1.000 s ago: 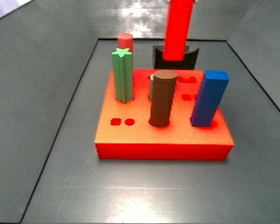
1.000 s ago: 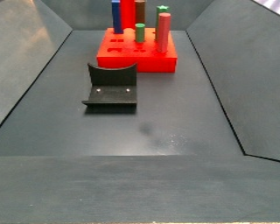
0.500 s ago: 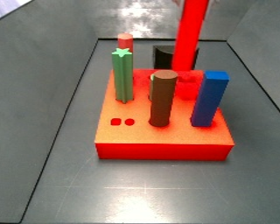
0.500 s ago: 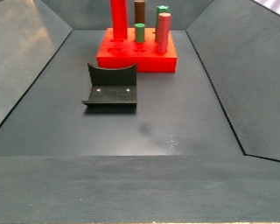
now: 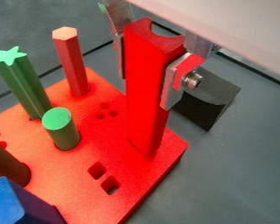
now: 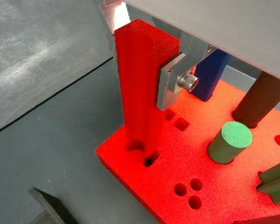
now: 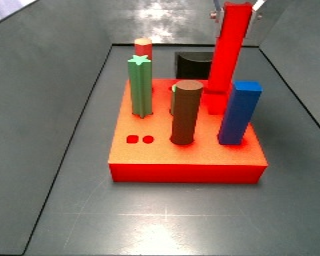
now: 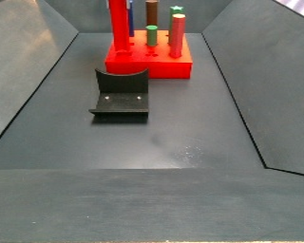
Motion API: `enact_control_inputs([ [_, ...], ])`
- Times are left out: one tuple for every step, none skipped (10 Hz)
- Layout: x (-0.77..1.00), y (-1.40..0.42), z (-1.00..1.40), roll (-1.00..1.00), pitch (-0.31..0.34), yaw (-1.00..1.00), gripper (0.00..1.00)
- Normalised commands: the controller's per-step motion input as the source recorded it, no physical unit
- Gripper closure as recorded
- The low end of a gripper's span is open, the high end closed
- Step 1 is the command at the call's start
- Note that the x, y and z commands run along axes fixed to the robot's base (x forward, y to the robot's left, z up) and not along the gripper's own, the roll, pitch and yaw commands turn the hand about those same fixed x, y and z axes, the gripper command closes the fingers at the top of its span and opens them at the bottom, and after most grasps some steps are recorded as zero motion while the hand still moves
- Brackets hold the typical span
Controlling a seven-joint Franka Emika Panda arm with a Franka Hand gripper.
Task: Pick up the arch object. Move up. Move to above the board. Insert the arch object.
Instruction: Insert the arch object.
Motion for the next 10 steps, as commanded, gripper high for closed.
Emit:
enact_control_inputs([
  [-0.02, 0.09, -0.25, 0.06, 0.0, 0.05, 1.0],
  [-0.11, 0.04, -0.22, 0.0, 0.0, 0.0, 1.0],
  [-0.06, 0.0, -0.23, 0.0, 0.0, 0.0, 1.0],
  [-0.03, 0.0, -0.27, 0.0, 0.0, 0.02, 1.0],
  [0.0, 0.0, -0.38, 0.0, -0.036, 0.03, 1.0],
  [0.11, 0.0, -0.53, 0.0, -0.067, 0.0, 1.0],
  [0.2, 0.0, -0.59, 0.0, -0.067, 0.0, 1.0],
  [0.15, 0.0, -0.43, 0.0, -0.051, 0.0, 1.0],
  [0.0, 0.0, -0.1, 0.0, -0.06, 0.0, 1.0],
  [0.0, 0.01, 0.0, 0.0, 0.0, 0.0, 1.0],
])
